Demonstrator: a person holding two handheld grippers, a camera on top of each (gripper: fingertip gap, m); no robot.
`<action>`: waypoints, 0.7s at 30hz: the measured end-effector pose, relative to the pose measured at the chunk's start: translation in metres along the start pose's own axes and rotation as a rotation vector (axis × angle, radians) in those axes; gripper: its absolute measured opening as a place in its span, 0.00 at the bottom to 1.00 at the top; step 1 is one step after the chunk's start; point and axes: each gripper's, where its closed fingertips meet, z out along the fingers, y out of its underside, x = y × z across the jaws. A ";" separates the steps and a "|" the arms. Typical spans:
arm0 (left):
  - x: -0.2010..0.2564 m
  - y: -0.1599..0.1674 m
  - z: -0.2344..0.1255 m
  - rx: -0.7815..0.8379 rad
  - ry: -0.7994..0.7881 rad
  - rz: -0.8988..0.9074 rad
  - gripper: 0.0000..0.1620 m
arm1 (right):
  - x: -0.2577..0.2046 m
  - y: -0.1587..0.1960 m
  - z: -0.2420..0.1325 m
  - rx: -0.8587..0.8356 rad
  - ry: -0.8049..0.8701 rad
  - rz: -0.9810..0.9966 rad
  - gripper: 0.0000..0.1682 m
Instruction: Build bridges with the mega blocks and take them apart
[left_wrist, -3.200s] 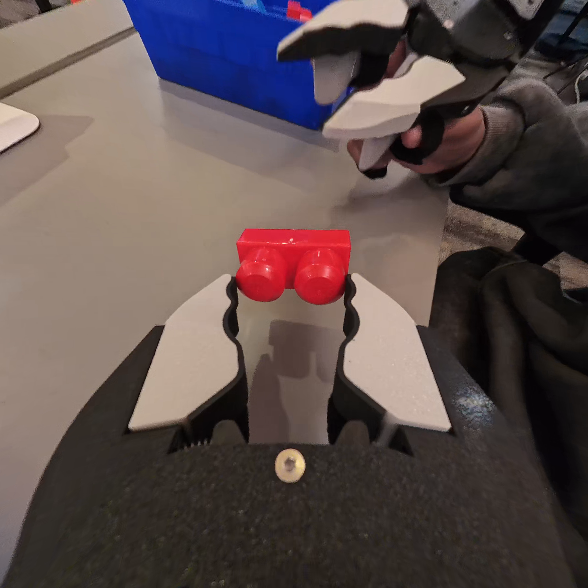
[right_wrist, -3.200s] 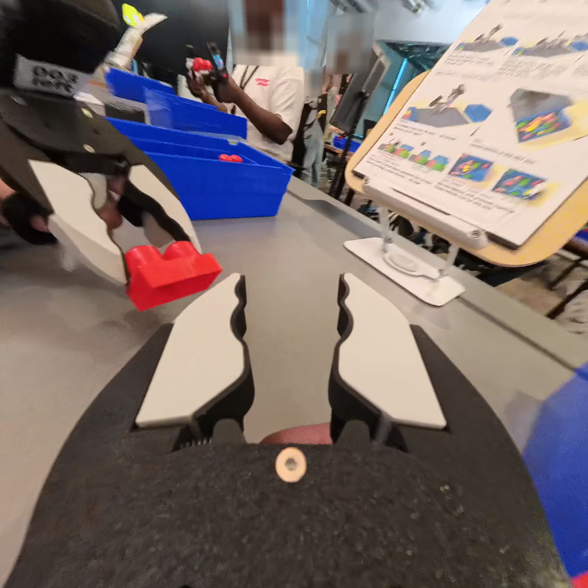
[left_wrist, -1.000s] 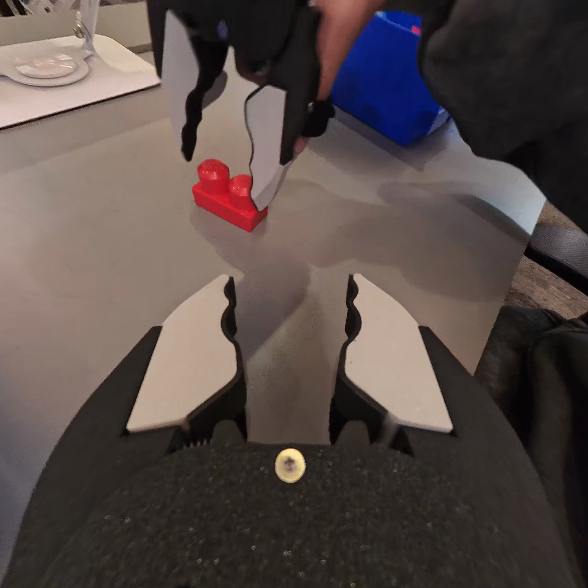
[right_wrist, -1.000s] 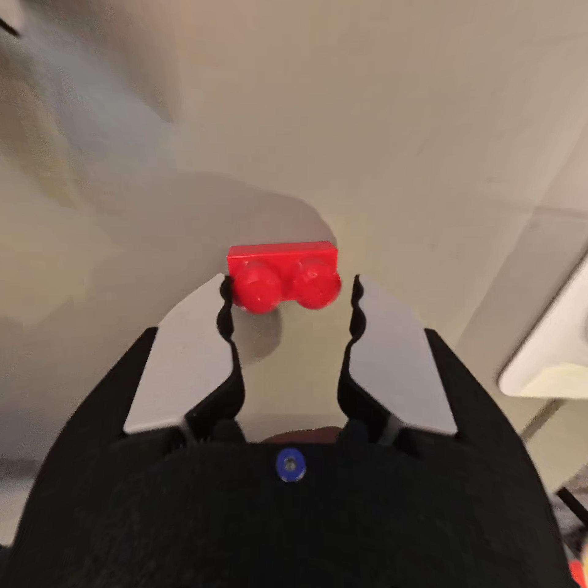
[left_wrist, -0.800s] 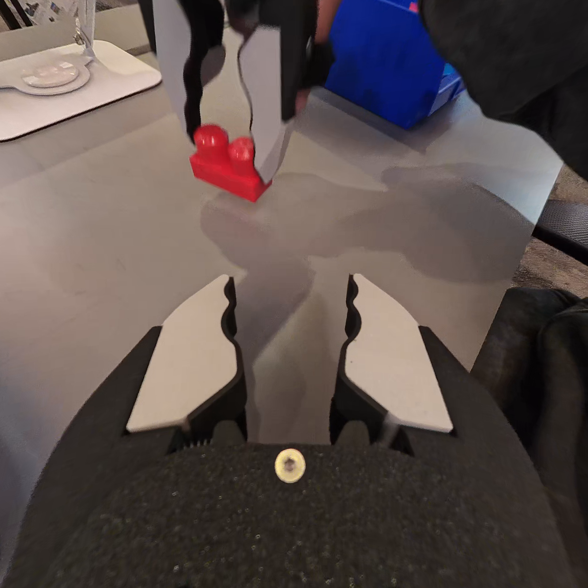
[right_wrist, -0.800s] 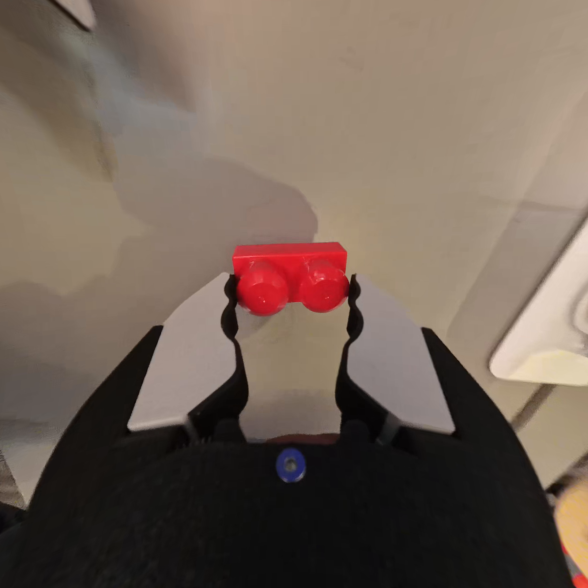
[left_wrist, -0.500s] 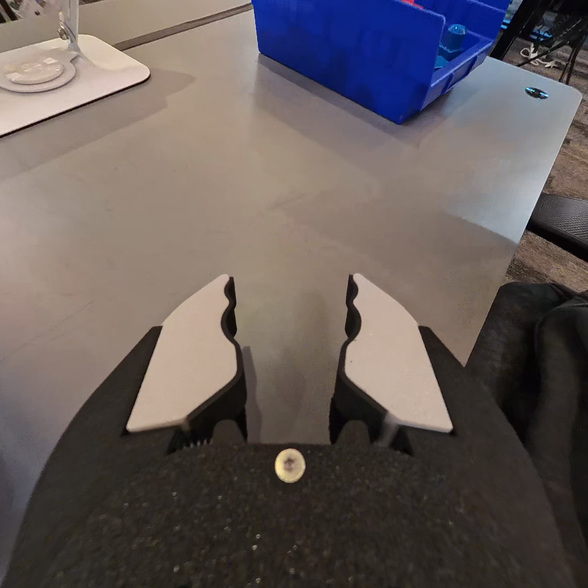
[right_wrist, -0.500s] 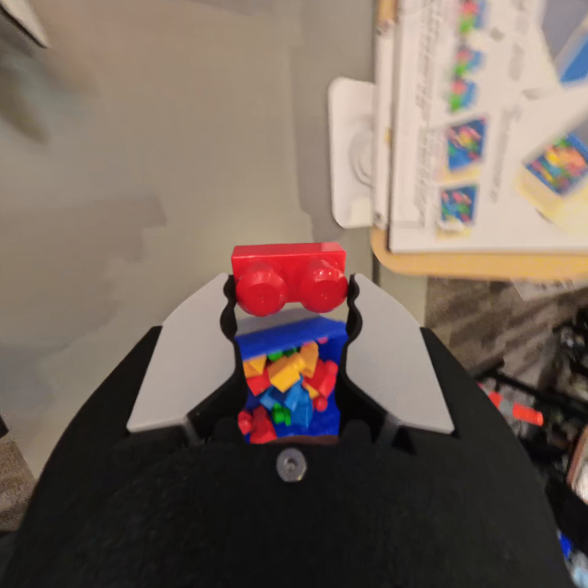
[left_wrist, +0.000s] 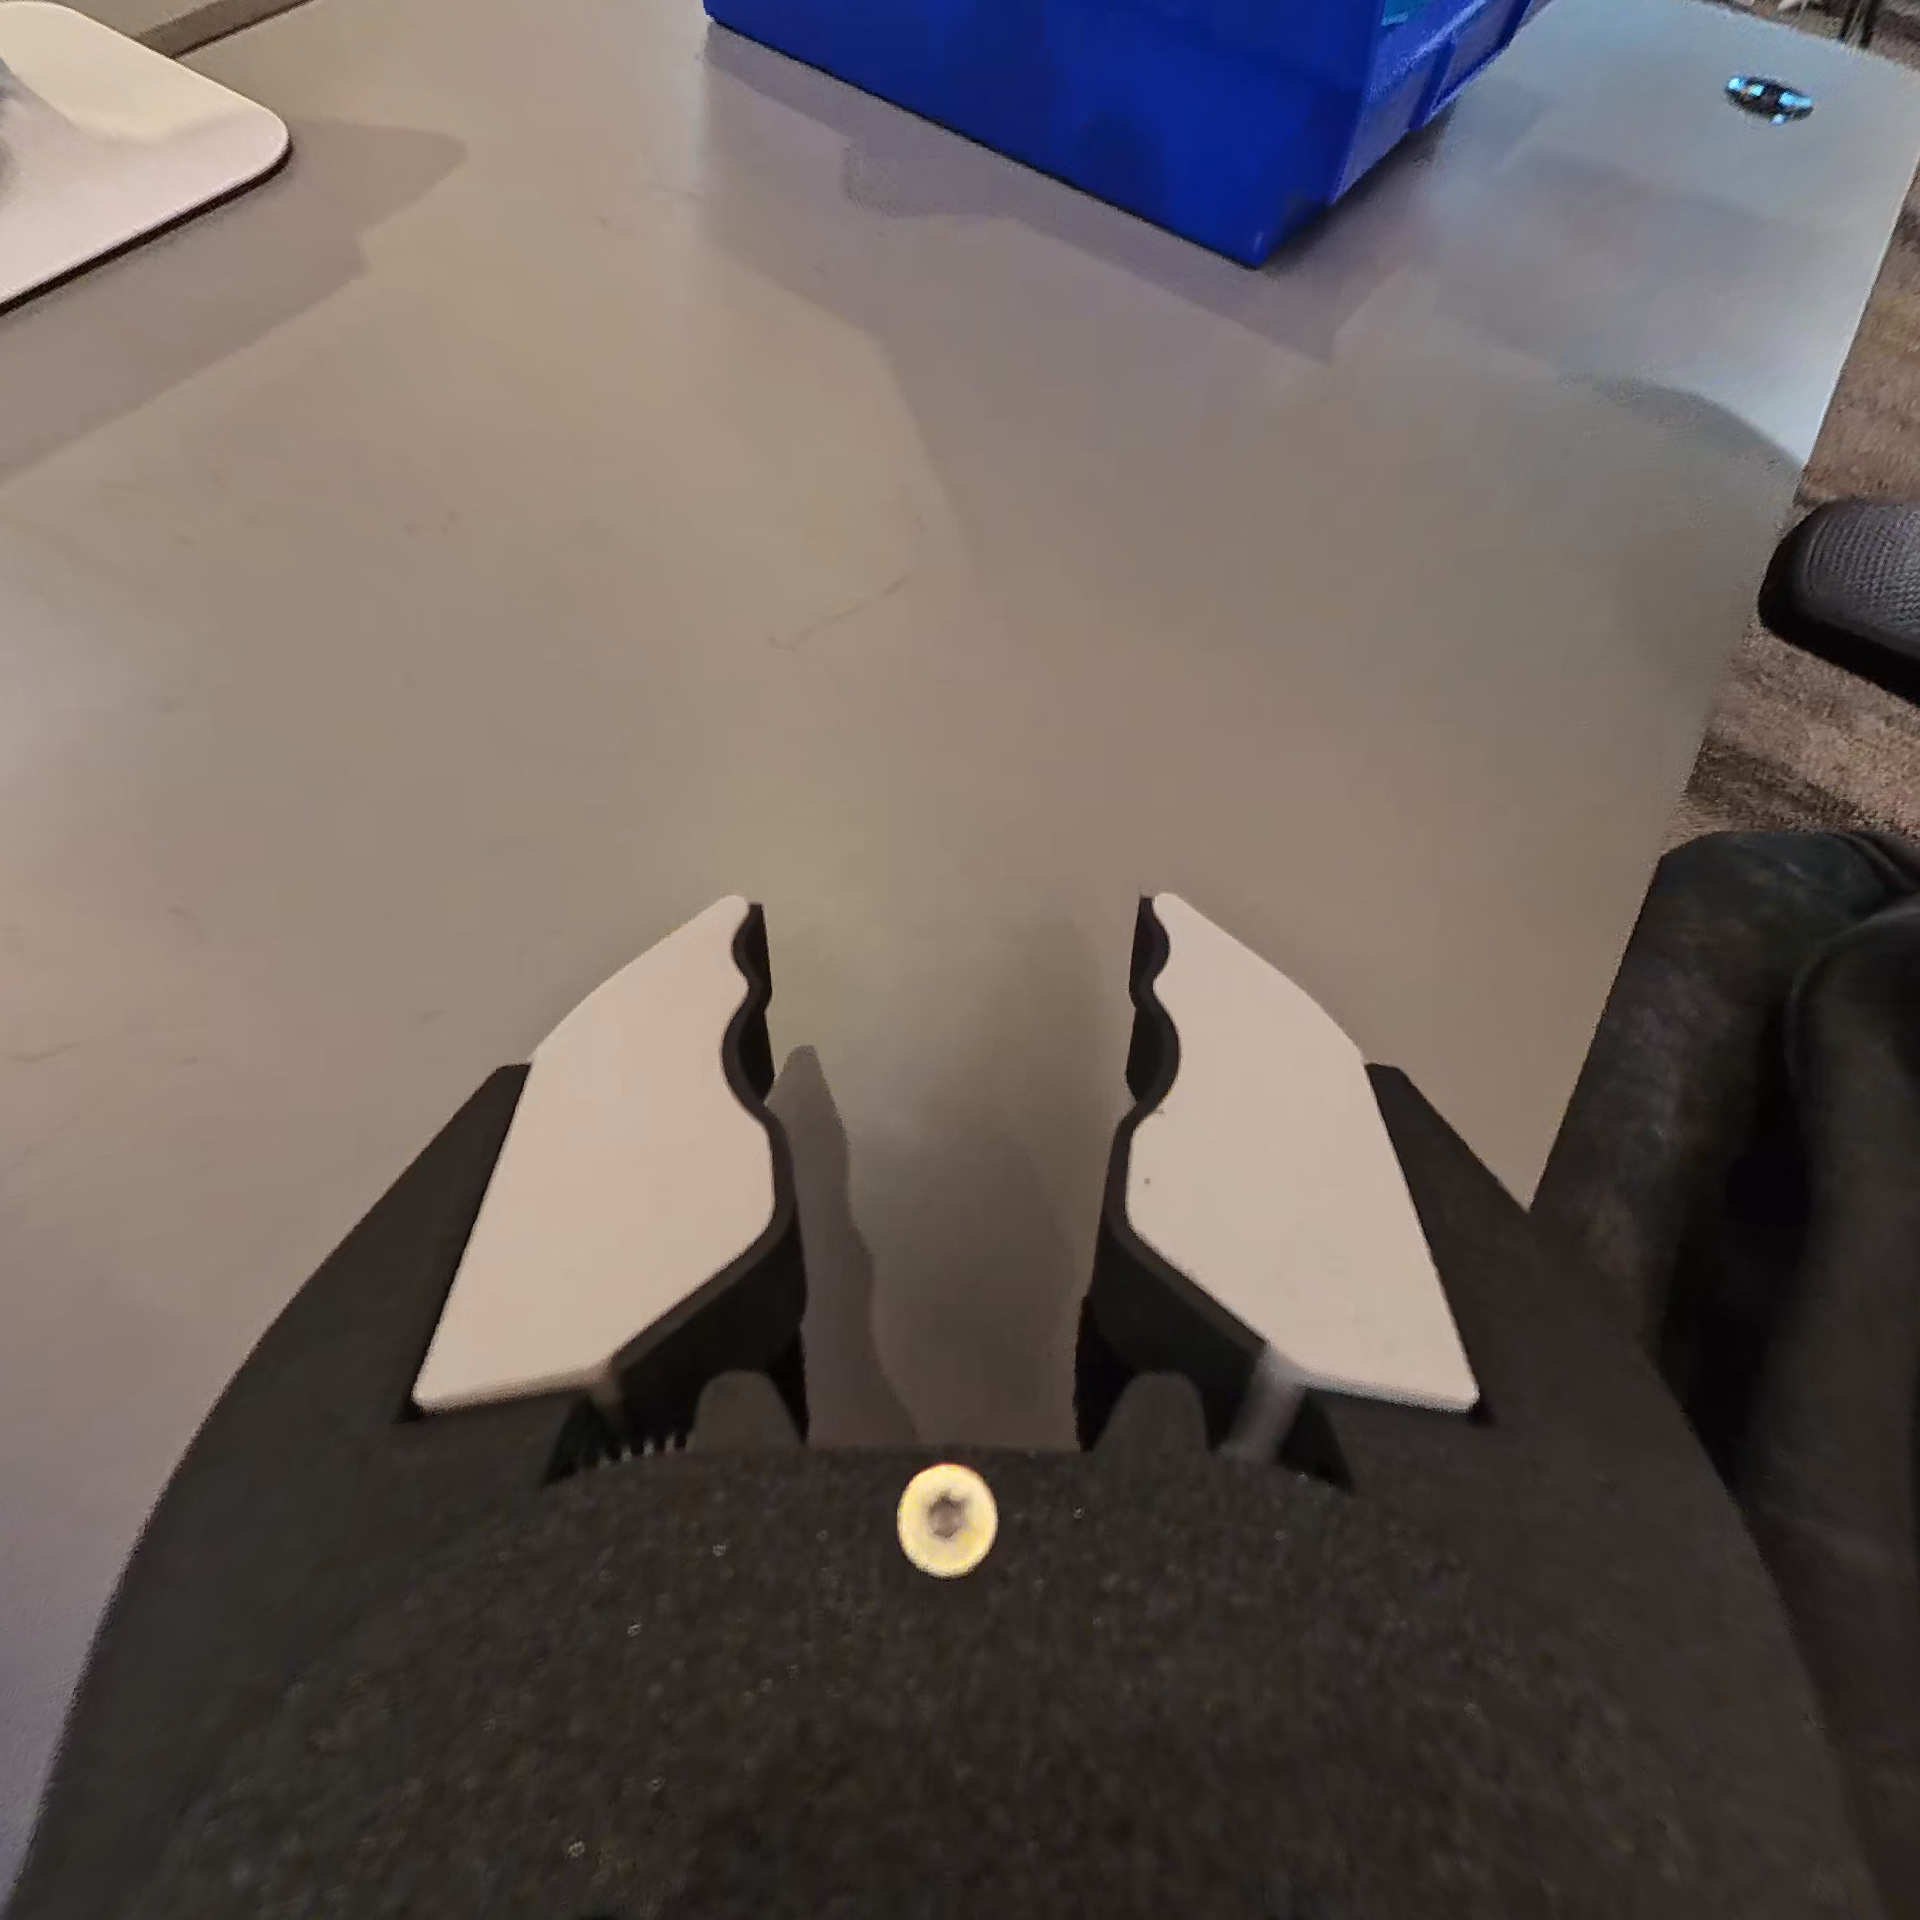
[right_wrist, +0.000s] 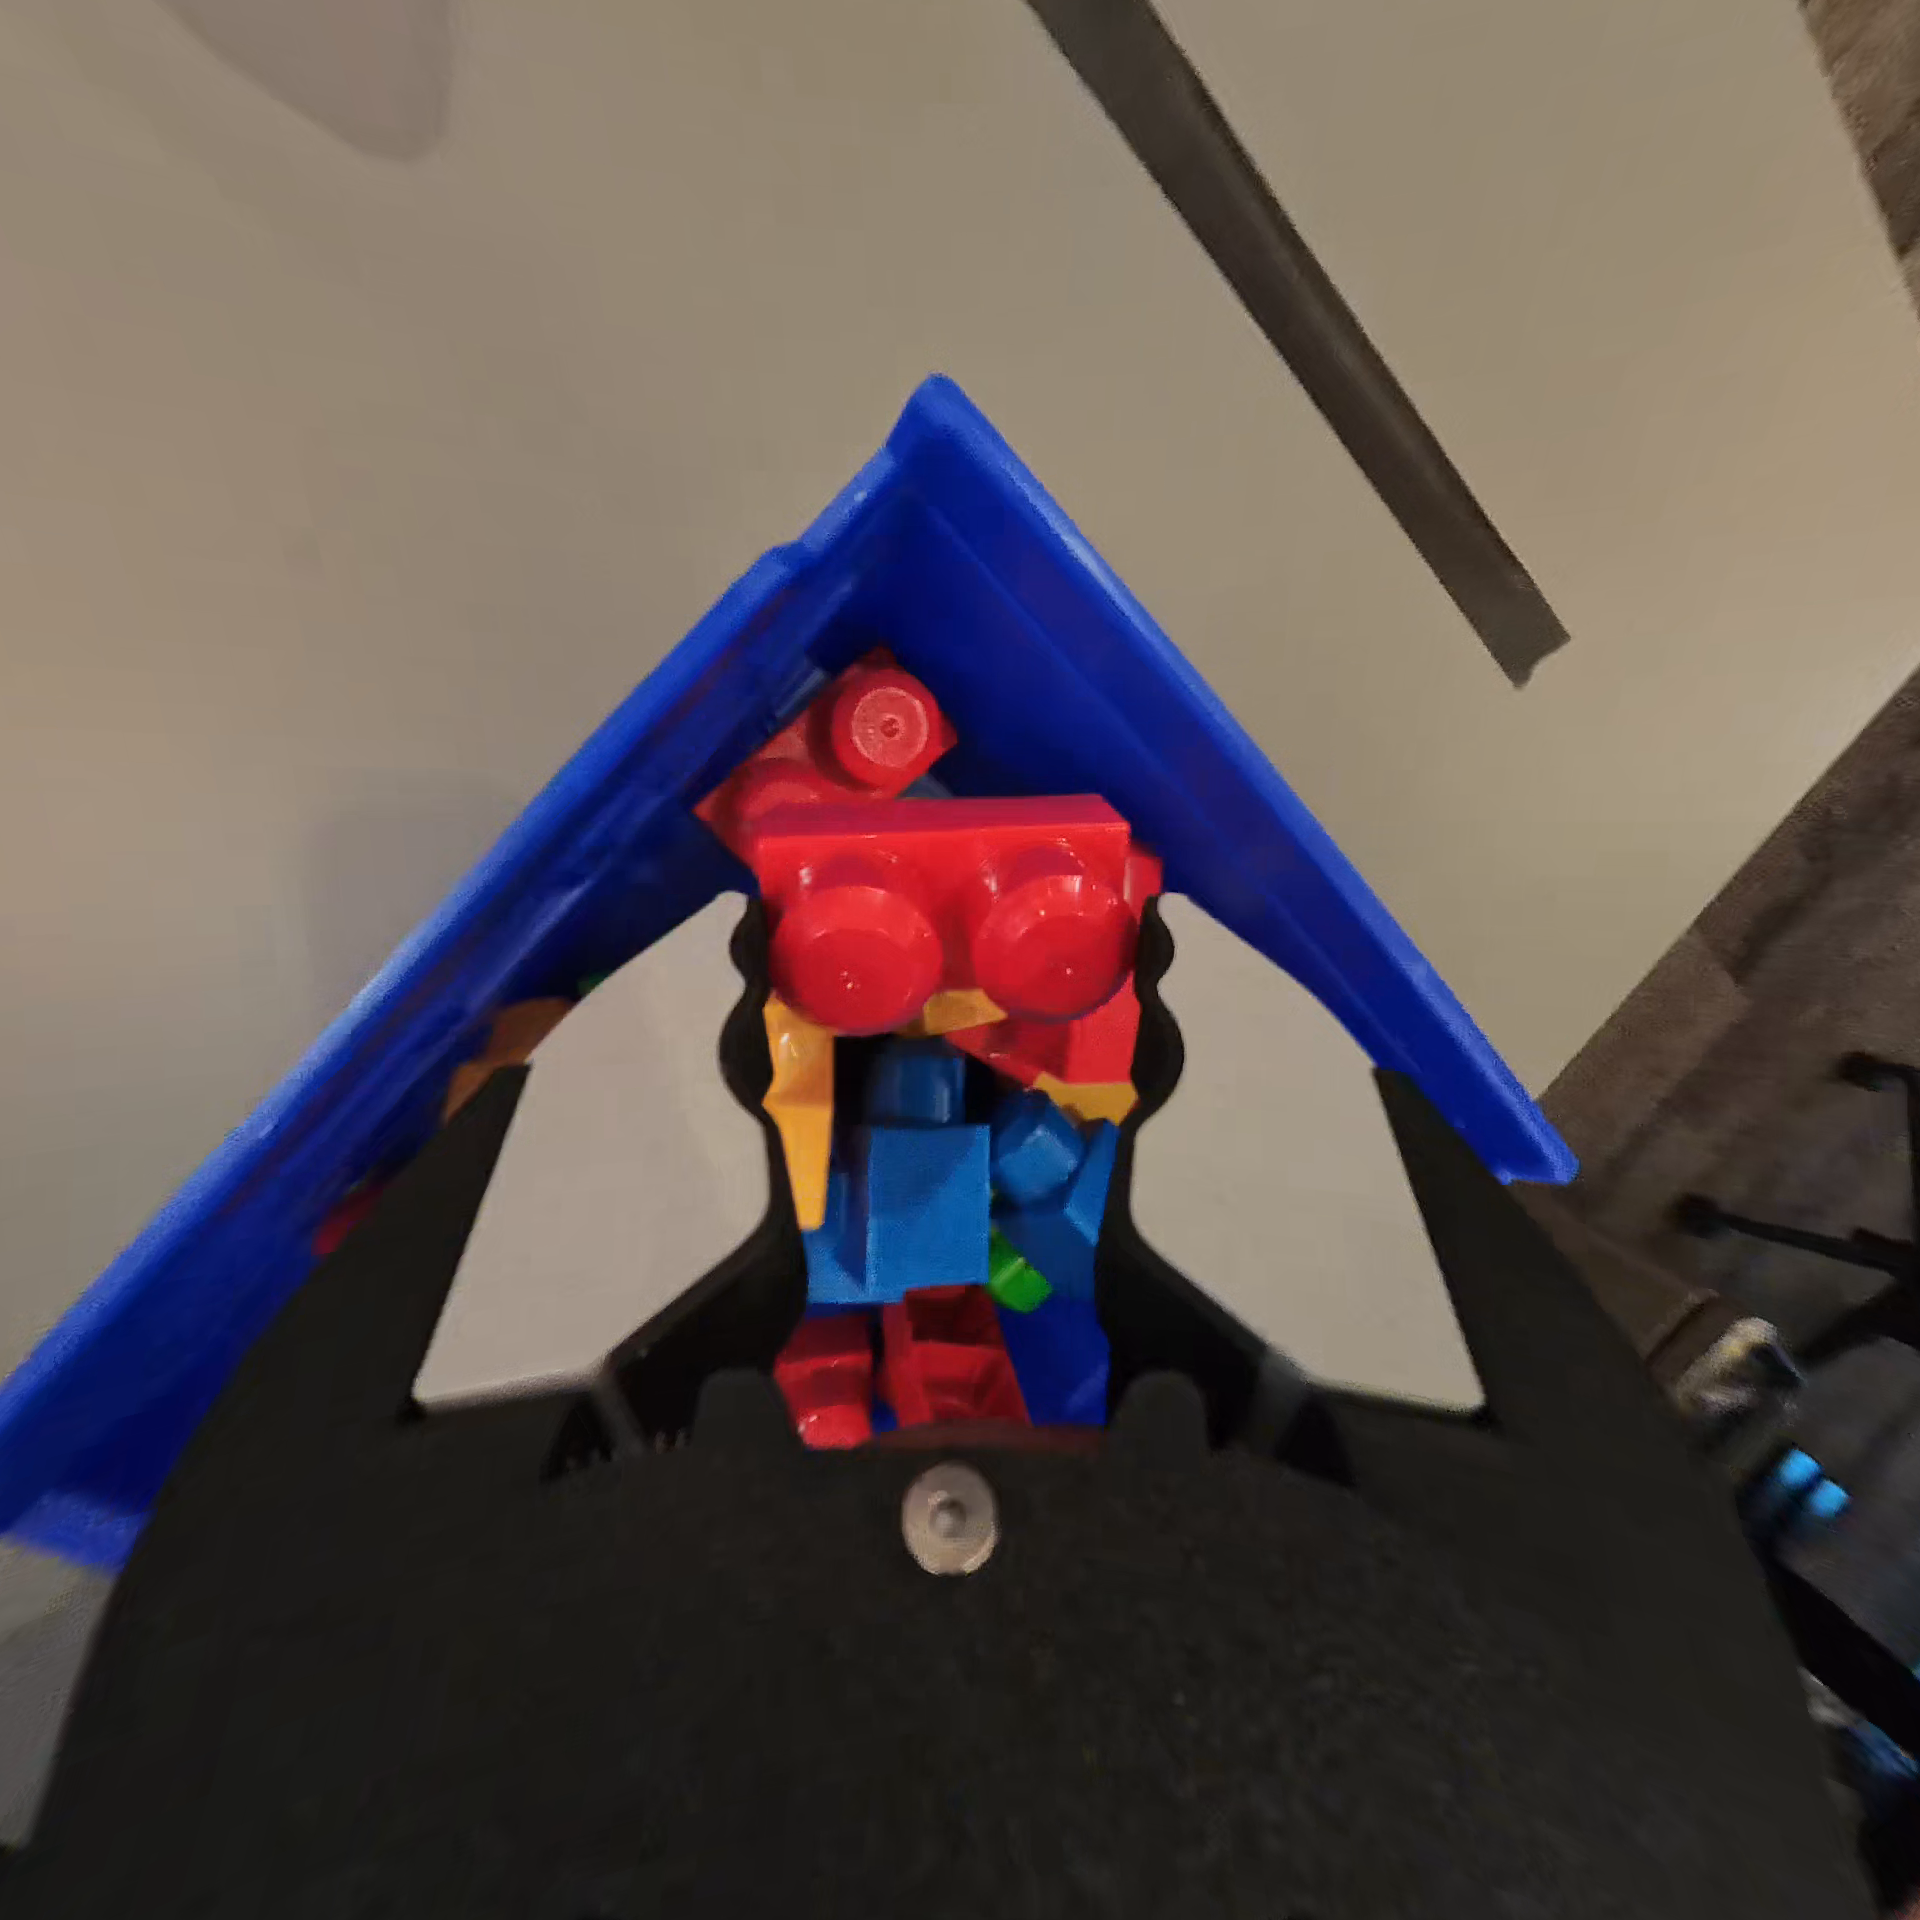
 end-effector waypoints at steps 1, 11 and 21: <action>0.000 0.002 0.001 -0.008 -0.002 0.007 0.41 | 0.000 -0.001 0.009 -0.022 0.008 -0.016 0.40; -0.008 0.009 -0.009 -0.011 -0.057 0.009 0.41 | 0.012 -0.024 0.001 0.025 0.065 -0.030 0.42; -0.010 0.011 -0.007 -0.016 -0.054 0.000 0.41 | -0.226 -0.034 -0.161 0.889 -0.438 0.075 0.41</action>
